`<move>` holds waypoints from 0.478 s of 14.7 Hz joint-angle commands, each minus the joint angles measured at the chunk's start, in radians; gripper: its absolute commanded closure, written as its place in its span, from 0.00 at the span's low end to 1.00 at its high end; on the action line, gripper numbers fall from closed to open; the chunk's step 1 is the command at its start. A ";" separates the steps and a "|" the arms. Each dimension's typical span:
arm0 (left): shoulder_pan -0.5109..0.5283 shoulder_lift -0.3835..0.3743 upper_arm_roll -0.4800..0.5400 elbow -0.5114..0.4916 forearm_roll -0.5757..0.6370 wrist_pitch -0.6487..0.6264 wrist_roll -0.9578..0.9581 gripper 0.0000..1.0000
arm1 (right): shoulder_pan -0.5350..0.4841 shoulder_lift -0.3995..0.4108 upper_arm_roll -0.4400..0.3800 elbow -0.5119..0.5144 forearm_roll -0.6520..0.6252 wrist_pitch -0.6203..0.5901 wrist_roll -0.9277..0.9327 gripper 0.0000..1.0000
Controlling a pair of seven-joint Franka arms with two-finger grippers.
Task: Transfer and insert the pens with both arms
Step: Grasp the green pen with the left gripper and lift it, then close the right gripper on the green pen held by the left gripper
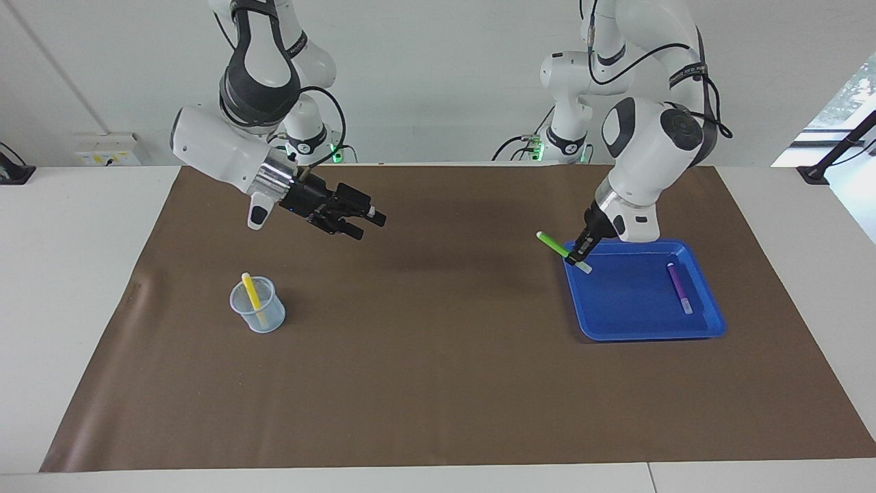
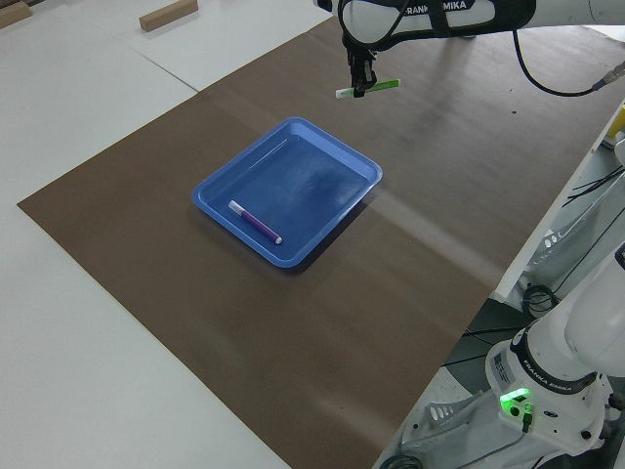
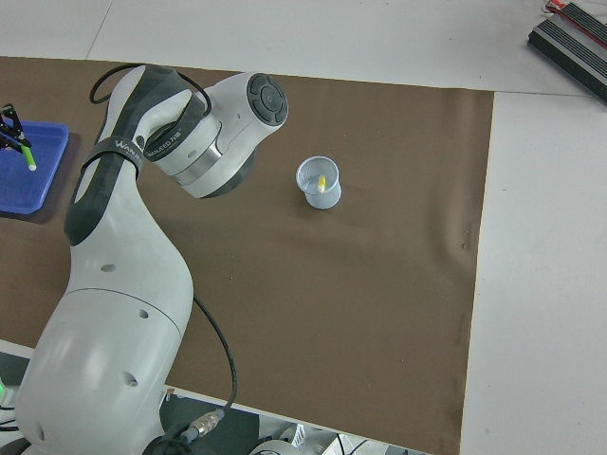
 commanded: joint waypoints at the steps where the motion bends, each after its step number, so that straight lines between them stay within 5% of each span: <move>1: -0.079 -0.003 0.011 -0.008 -0.051 0.079 -0.187 1.00 | 0.054 -0.005 0.003 -0.033 0.067 0.088 0.006 0.03; 7: -0.218 0.019 0.011 -0.002 -0.152 0.296 -0.567 1.00 | 0.184 -0.008 0.004 -0.082 0.193 0.266 0.007 0.03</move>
